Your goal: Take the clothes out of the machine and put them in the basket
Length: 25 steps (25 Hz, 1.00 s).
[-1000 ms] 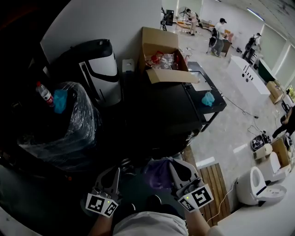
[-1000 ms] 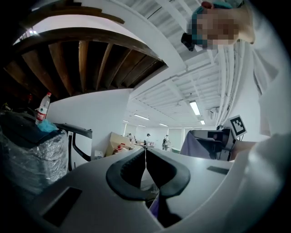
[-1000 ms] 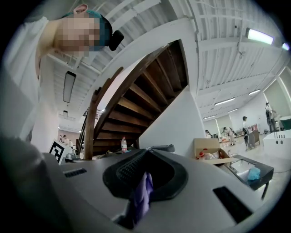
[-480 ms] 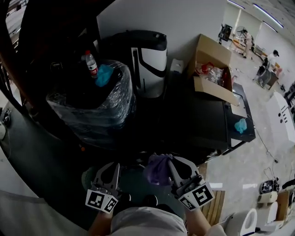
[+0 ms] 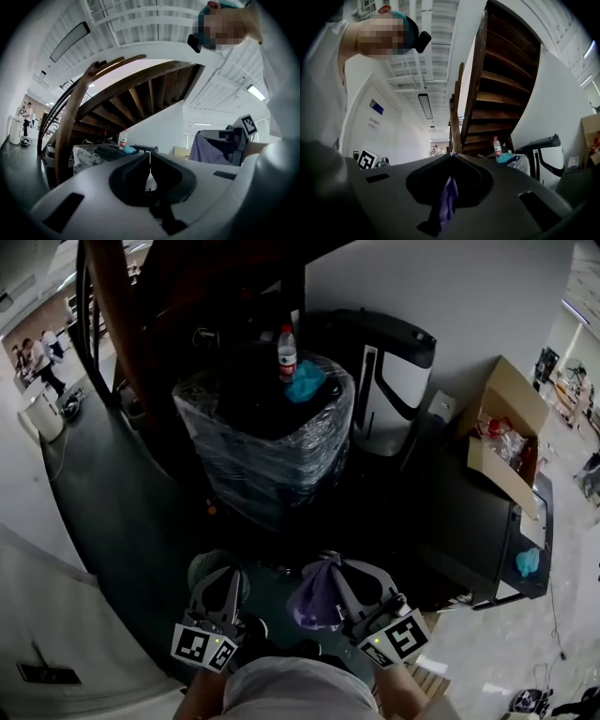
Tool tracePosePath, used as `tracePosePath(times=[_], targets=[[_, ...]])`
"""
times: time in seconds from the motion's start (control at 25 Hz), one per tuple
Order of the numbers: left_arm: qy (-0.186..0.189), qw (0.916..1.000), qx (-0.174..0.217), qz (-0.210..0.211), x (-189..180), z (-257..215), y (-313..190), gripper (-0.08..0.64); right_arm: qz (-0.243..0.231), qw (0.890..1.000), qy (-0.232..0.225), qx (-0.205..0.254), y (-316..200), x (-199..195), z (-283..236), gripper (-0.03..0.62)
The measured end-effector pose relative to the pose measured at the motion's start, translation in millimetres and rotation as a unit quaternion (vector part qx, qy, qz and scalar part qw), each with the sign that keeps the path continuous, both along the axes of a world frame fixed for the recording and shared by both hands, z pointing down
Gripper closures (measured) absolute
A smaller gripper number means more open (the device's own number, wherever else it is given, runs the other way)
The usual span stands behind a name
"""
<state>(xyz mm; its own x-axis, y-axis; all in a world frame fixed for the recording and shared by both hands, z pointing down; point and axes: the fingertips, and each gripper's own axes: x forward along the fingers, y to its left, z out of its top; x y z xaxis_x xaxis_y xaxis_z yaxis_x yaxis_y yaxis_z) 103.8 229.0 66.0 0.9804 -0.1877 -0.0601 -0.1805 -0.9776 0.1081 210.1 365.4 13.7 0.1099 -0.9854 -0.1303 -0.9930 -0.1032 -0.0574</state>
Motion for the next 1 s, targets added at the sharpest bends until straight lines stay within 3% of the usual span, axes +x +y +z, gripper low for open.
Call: tracePosePath(times=[0.36,1.0], targets=[[-0.003,0.9946,-0.012,-0.103,-66.7,11.0,-74.3,0.537,-0.113,0.993,-0.027,-0.005,-90.4,-41.6,10.8,0.575],[-0.009,0.9896,-0.023,-0.142,-164.5,28.2,-232.8,0.537,-0.169,0.984,-0.040,-0.042,-271.0,-133.3,36.5,0.575]])
